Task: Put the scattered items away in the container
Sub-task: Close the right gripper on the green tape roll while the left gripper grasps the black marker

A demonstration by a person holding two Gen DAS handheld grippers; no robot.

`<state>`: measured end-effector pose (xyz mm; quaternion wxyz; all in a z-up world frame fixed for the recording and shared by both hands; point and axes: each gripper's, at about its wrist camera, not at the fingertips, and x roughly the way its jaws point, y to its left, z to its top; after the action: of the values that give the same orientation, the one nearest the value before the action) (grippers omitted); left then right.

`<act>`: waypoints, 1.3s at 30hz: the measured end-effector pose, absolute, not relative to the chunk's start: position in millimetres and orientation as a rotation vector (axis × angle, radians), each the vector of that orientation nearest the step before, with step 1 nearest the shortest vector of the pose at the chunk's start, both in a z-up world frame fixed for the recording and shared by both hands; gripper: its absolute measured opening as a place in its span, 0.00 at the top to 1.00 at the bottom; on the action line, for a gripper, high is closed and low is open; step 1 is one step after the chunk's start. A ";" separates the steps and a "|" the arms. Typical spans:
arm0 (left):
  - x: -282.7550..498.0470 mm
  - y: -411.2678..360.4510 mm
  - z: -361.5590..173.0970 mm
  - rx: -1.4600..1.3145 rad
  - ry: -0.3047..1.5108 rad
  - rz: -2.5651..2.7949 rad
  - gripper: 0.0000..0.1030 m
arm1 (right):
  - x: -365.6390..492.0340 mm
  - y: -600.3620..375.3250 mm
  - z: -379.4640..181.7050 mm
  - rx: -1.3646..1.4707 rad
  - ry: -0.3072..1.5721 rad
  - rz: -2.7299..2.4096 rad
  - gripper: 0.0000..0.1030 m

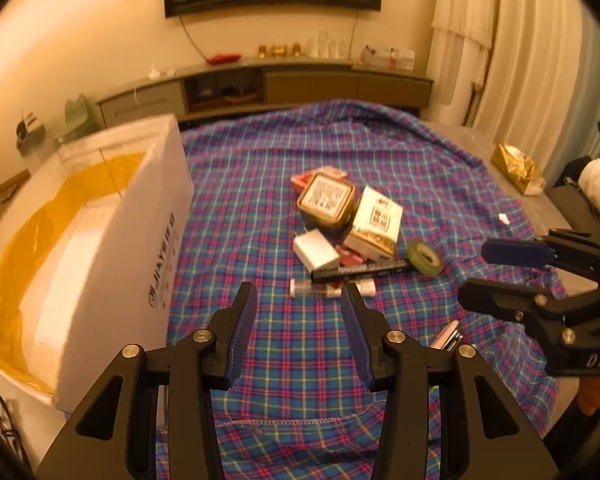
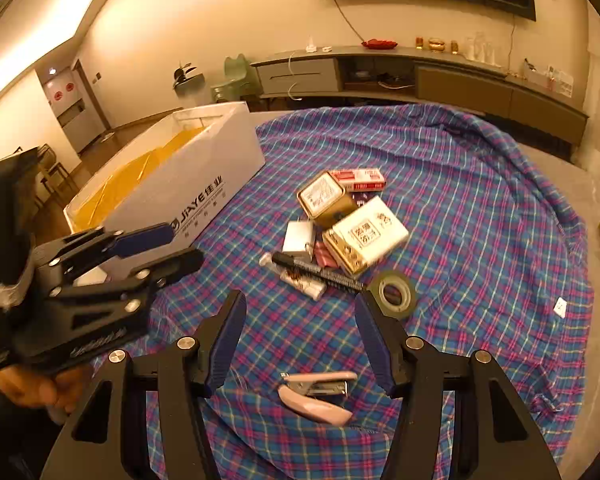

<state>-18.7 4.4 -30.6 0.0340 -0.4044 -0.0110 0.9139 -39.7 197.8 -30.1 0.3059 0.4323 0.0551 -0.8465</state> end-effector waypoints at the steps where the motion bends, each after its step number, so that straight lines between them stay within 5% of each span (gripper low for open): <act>1: -20.1 4.4 -31.8 -1.241 -0.064 2.790 0.55 | -42.2 199.8 -38.3 1.156 0.161 -2.225 0.44; 12: -42.8 4.3 -52.7 -1.291 -0.109 2.720 0.54 | -74.0 210.0 -57.1 1.194 0.241 -2.291 0.42; 17: -55.3 8.9 -62.8 -1.309 -0.108 2.687 0.52 | -91.0 177.2 -73.9 1.166 0.457 -2.225 0.42; 18: -58.6 10.1 -64.9 -1.314 -0.109 2.675 0.52 | -94.9 173.8 -82.1 1.177 0.479 -2.207 0.47; 19: -62.8 11.3 -67.6 -1.319 -0.111 2.662 0.52 | -99.3 171.2 -89.5 1.201 0.487 -2.189 0.63; 23: -79.7 16.7 -76.5 -1.322 -0.103 2.652 0.51 | -102.4 177.3 -98.9 1.266 0.409 -2.168 0.86; 28: -90.9 29.3 -96.8 -1.387 -0.144 2.505 0.50 | -105.2 200.0 -97.1 1.314 0.351 -2.200 0.86; 33: -68.1 62.7 -80.4 -1.265 0.070 2.415 0.49 | -100.8 225.4 -87.1 1.355 0.132 -2.111 0.86; 39: -79.7 84.8 -79.5 -1.147 0.272 2.465 0.49 | -93.4 242.4 -77.2 1.353 0.079 -2.147 0.87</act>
<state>-79.7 84.8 -79.5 0.2033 -0.4112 0.0974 0.8832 -93.4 242.4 -77.2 0.2967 0.5088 0.0296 -0.8076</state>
